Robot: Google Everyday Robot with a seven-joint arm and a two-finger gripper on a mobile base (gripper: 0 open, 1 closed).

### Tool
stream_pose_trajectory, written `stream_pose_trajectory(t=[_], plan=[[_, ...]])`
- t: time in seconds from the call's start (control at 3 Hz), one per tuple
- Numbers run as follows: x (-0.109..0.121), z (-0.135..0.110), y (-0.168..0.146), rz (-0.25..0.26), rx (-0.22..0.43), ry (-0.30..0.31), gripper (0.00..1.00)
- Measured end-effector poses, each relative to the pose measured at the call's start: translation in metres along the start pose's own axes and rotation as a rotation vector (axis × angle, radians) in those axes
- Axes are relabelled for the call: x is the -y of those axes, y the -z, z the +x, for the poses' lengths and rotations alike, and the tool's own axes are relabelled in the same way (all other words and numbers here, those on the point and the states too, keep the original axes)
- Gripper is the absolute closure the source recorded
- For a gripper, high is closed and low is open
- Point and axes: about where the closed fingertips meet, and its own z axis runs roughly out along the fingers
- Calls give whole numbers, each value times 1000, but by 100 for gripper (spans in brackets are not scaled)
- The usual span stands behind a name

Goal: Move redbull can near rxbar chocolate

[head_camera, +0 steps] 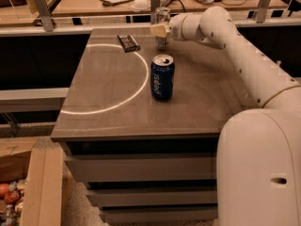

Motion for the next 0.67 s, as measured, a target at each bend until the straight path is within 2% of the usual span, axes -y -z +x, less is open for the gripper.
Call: stream_pose_trajectory(t=[0.67], plan=[[-20, 5, -25, -41, -14, -6, 100]])
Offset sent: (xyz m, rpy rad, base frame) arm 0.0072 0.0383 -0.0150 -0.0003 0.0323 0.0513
